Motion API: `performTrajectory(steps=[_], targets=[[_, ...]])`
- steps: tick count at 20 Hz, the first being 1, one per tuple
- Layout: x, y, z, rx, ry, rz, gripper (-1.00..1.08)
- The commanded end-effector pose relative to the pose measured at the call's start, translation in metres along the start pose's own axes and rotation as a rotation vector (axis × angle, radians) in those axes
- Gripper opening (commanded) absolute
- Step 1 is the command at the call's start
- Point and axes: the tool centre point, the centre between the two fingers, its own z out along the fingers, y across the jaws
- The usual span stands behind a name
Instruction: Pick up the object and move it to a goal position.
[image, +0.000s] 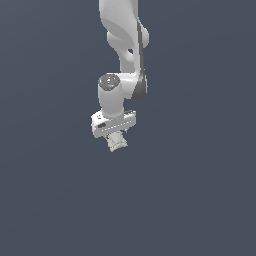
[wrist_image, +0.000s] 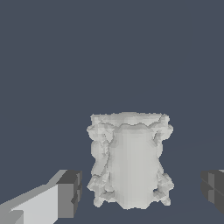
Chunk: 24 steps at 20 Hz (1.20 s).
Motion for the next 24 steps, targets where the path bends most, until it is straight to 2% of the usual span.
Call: performTrajectory(steps=[1,8,17,22,23,24], targets=[[-0.002,0.0,0.002,0.0,0.0,-0.012,1.0],[-0.003,0.0,0.007,0.0,0.0,-0.011,1.0],[-0.004,-0.001,0.046,0.0,0.0,-0.014,1.0],[-0.003,0.0,0.053,0.0,0.0,-0.015,1.0],[-0.003,0.0,0.053,0.0,0.0,-0.015,-1.0],[-0.003,0.0,0.053,0.0,0.0,-0.015,-1.0]])
